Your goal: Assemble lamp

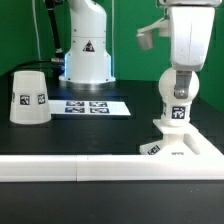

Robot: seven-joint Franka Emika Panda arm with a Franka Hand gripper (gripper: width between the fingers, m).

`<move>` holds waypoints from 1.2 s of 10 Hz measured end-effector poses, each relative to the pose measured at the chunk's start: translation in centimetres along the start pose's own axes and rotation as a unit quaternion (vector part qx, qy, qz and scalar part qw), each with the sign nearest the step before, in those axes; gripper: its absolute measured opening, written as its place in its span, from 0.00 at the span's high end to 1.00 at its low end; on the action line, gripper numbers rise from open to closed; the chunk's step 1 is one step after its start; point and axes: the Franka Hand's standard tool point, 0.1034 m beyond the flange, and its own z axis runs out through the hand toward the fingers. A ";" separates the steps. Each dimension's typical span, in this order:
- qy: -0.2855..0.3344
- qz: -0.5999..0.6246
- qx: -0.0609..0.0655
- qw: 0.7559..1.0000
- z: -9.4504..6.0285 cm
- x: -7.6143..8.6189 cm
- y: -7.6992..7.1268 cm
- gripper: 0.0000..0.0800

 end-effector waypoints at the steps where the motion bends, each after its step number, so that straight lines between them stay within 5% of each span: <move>1: 0.000 0.012 0.001 1.000 0.0 -0.8 0.3 0.28; 7: 0.030 0.315 -0.022 0.948 0.0 -0.9 0.8 0.28; 12: 0.036 0.452 -0.018 0.891 -0.1 -0.7 0.9 0.28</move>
Offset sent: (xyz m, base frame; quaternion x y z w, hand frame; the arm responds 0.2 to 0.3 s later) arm -0.0102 0.0012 -0.0029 -0.0102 0.0363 0.3088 0.9504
